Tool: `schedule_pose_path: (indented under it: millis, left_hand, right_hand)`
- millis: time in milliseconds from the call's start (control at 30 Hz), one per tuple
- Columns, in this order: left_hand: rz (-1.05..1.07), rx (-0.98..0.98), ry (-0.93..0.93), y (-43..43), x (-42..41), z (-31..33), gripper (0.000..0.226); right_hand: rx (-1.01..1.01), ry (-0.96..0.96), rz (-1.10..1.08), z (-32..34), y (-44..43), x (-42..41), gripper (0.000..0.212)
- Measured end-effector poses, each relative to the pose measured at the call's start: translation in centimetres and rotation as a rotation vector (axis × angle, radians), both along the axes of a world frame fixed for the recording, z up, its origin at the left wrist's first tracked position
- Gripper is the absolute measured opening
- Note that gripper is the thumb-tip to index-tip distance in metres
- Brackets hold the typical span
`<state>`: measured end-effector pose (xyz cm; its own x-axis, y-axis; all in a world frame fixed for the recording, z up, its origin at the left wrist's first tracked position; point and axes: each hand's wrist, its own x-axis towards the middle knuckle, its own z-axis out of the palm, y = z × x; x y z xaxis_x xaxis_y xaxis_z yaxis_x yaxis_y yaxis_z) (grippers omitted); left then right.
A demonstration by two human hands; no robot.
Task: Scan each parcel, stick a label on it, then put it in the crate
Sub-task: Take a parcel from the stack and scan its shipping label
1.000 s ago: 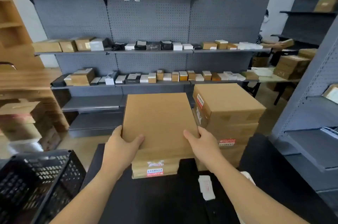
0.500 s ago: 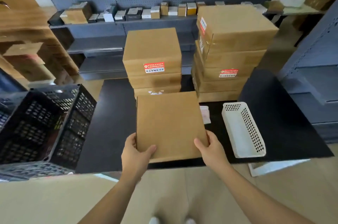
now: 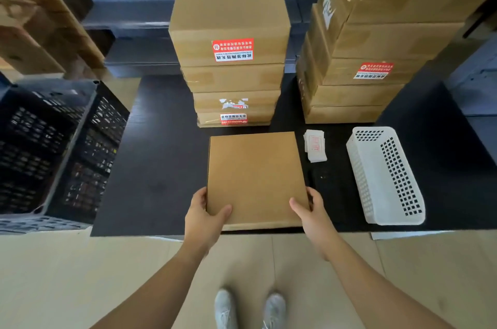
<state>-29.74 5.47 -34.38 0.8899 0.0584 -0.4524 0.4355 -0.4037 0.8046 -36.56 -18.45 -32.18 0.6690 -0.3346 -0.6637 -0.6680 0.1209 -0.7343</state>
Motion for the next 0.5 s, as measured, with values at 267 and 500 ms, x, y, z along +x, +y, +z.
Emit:
schedule_pose_path:
  millis: [267,500]
  left_hand:
    - [-0.132,-0.089,0.101,-0.9,1.0,-0.2,0.074]
    - [-0.258,-0.147,0.020,-6.2,1.8,5.2,0.042]
  right_hand:
    - [0.056,-0.074,-0.166,2.8,-1.2,-0.4,0.033]
    - [-0.189,-0.126,-0.057,8.4,-0.9,0.4,0.110]
